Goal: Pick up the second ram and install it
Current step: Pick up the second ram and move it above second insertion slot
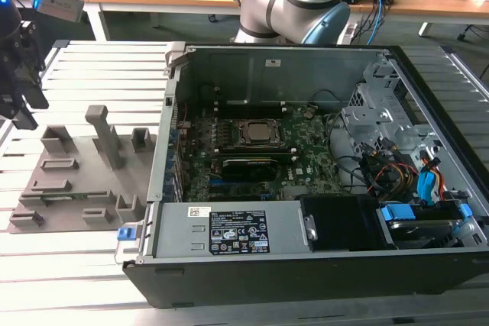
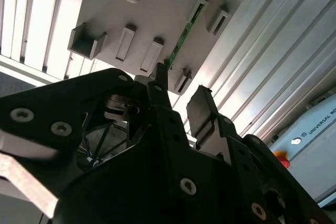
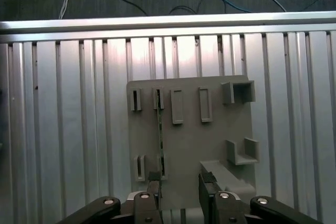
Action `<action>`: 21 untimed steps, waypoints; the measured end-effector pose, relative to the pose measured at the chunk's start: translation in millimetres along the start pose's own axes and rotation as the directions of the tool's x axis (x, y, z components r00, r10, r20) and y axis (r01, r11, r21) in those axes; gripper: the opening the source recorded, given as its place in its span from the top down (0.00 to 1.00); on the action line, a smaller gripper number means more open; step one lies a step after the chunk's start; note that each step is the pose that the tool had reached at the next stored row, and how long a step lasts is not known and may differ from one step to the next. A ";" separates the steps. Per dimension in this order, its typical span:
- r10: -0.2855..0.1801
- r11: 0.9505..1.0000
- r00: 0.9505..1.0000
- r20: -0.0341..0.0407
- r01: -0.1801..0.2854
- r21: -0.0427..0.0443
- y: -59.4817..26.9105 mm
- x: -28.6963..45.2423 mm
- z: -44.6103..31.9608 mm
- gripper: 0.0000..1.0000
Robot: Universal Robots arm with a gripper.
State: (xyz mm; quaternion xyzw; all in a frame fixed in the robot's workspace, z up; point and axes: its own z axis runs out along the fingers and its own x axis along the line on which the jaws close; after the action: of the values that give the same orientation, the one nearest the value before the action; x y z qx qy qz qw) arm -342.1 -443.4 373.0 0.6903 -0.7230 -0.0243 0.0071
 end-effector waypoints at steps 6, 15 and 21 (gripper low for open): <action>0.000 1.000 1.000 0.000 0.000 0.000 -0.3 0.1 5.8 0.58; 0.000 1.000 1.000 0.000 0.000 0.000 -0.4 0.2 9.7 0.58; 0.000 1.000 1.000 0.000 0.000 0.000 -0.6 0.3 12.5 0.58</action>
State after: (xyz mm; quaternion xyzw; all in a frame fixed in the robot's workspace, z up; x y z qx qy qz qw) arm -342.1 -443.4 360.5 0.6903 -0.7230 -0.0243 0.0071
